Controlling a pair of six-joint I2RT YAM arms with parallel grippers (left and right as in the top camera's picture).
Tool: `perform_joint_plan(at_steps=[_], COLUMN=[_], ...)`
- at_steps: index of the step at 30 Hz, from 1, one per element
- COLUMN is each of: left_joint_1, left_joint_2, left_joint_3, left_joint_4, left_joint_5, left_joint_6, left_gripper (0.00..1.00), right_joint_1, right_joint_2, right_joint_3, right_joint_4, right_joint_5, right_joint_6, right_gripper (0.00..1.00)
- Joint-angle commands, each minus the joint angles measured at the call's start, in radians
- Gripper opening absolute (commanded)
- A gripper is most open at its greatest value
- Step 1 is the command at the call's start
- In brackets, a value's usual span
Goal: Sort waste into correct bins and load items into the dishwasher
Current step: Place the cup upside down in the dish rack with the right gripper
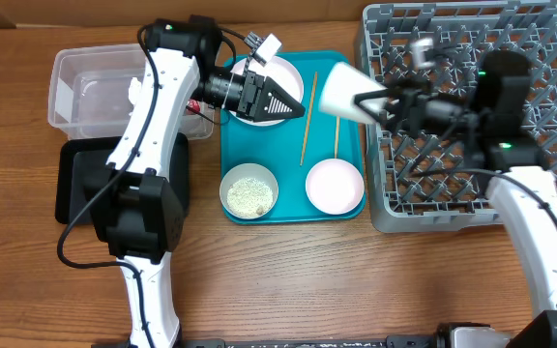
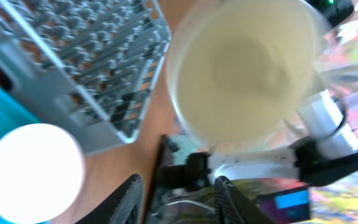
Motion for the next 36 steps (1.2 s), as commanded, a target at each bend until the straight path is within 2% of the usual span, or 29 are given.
perform_joint_plan(at_steps=[1, 6, 12, 16, 26, 32, 36], left_joint_1=[0.045, 0.073, 0.081, 0.076, 0.016, -0.021, -0.027], left_joint_2=[-0.004, -0.004, -0.004, -0.005, -0.005, -0.005, -0.005], left_joint_3=[0.019, 0.019, 0.054, 0.145, 0.374, 0.379, 0.379], left_joint_4=[0.043, 0.130, 0.165, 0.148, 0.082, 0.074, 0.074], left_joint_5=[-0.138, -0.290, -0.452, -0.587, -0.934, -0.996, -1.013], left_joint_6=[-0.044, -0.167, -0.232, -0.291, -0.420, -0.423, -0.426], left_gripper=[0.43, 0.44, 0.43, 0.43, 0.45, 0.46, 0.47], right_joint_1=[-0.077, -0.092, -0.066, -0.021, 0.055, 0.081, 0.102], right_joint_2=[-0.044, -0.120, -0.143, -0.143, 0.004, 0.140, 0.201], right_joint_3=[0.014, 0.064, 0.226, 0.272, 0.272, 0.271, 0.271], right_joint_4=[-0.120, -0.403, -0.799, -0.959, -1.139, -1.141, -1.144], right_joint_5=[0.229, 0.507, 0.822, 0.987, 1.098, 1.098, 1.098], right_joint_6=[0.048, 0.045, 0.044, 0.054, 0.100, 0.096, 0.096], right_gripper=[0.59, 0.59, 0.59, 0.59, 0.59, 0.60, 0.65])
